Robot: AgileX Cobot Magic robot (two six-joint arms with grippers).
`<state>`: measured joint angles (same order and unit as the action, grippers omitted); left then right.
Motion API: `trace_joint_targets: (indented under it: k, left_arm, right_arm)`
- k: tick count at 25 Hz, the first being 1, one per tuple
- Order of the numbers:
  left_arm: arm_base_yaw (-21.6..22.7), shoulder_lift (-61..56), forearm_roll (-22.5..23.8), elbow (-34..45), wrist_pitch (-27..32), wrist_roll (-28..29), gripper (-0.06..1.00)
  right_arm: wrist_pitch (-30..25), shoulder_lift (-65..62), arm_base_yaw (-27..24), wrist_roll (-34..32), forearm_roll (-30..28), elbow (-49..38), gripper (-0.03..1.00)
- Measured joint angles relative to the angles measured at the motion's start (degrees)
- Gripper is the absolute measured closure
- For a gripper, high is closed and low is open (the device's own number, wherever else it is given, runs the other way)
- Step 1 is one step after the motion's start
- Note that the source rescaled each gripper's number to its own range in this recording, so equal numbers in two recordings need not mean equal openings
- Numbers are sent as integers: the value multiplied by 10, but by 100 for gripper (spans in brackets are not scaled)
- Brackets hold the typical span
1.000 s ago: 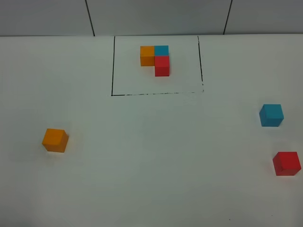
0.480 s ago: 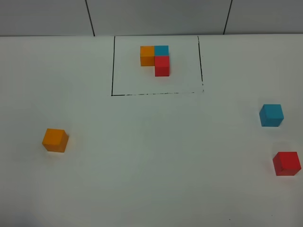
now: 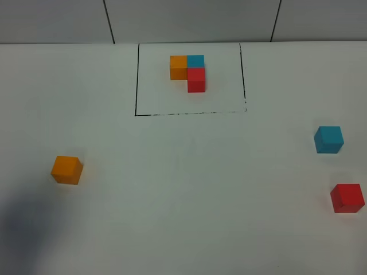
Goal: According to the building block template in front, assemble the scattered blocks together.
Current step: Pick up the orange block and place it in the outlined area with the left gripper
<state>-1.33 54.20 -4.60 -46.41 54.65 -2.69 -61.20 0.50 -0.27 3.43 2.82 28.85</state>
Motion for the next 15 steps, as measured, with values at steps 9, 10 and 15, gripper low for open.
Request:
trace_joint_targets:
  k: [9, 10, 15]
  left_arm:
    - [0, 259, 0, -96, 1, 2, 11]
    - [0, 274, 0, -97, -2, 2, 11]
    - [-12, 319, 3, -99, -21, 0, 11]
  right_arm:
    - [0, 0, 0, 0, 0, 0, 28]
    - [0, 0, 0, 0, 0, 0, 28]
    - [0, 0, 0, 0, 0, 0, 28]
